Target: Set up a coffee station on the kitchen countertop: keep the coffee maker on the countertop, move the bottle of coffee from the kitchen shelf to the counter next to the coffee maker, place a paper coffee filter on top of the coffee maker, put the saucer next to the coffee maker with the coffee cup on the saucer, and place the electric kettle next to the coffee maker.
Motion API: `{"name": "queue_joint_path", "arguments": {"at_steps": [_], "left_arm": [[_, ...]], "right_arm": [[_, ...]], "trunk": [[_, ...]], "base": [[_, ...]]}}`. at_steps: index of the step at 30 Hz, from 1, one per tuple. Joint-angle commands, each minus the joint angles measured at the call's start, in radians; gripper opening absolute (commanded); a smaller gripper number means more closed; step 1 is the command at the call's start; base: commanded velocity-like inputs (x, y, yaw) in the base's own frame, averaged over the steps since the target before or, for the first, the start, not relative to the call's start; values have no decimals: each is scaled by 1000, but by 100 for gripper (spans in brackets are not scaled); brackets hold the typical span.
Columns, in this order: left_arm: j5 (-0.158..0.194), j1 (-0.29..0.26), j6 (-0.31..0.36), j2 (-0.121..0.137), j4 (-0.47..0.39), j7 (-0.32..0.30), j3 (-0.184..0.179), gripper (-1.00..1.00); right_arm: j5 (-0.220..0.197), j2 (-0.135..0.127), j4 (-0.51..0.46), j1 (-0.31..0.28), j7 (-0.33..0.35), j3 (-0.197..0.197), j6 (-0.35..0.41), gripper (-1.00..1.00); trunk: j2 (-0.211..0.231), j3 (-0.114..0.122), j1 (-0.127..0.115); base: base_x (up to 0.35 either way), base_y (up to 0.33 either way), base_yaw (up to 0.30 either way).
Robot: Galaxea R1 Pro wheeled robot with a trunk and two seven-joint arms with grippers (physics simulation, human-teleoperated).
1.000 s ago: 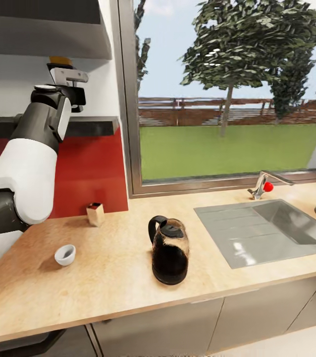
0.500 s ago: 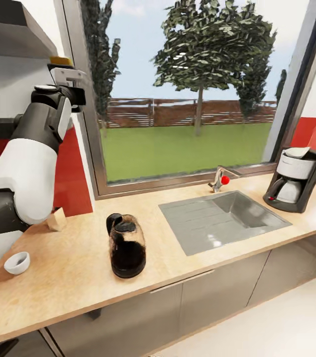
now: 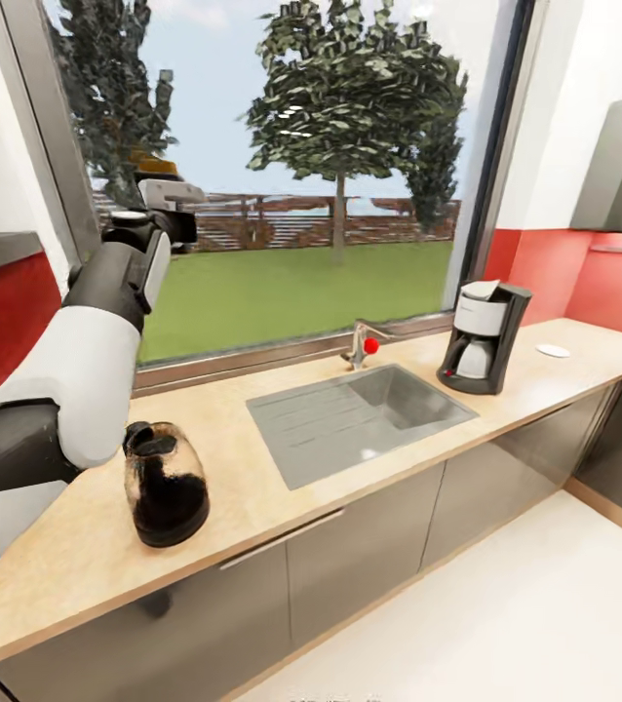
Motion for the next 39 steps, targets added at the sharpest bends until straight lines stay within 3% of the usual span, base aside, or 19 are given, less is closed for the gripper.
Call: {"name": "queue_joint_path", "arguments": {"at_steps": [1,4,7,12,13,16,22,28,31,34,39], "left_arm": [[-13,11,2,-10,-2,-1,4,-100],[-13,40,-12,-30,-3,-2,4,-100],[-7,93,-102,-51,-3,-13,4,-100],[-5,191,-140,-68,-3,-111,4,-100],[-4,222,-172,-73,-3,-118,4,-100],[-3,311,-295,-80,-3,-124,4,-100],[-4,419,-379,-92,1,-126,4,-100],[-6,482,-447,-100,13,-126,3,-100],[-6,530,-489,-110,14,-127,-19,-100],[-5,614,-551,-114,9,-125,-70,-100],[-3,745,-624,-115,12,-126,-83,-100]], "right_arm": [[-2,1,-2,0,0,-5,-2,100],[-2,1,-2,0,0,-4,-2,100],[-2,1,-2,0,0,-4,-2,100],[-2,1,-2,0,0,-4,-2,100],[-2,1,-2,0,0,-4,-2,100],[-2,1,-2,0,0,-4,-2,100],[-1,1,-2,0,-1,-2,-2,100],[0,2,-2,0,-1,-1,-2,100],[0,2,-2,0,-1,0,-2,100],[0,2,-1,0,-1,1,-2,100],[0,2,0,0,-1,-1,-2,100]], "trunk": [[-3,-2,0],[-3,-2,0],[-3,-2,0],[-3,-2,0],[-3,-2,0],[-3,-2,0],[-3,-2,0],[-3,-2,0],[-3,-2,0],[-3,-2,0],[-3,-2,0]], "base": [[-91,-195,-295],[-91,-169,-295],[-30,-56,-296],[-4,-7,-297],[0,-1,-297],[0,0,-297],[0,0,-297],[0,0,-297],[0,0,-297],[0,0,-297],[0,0,-297]]}}
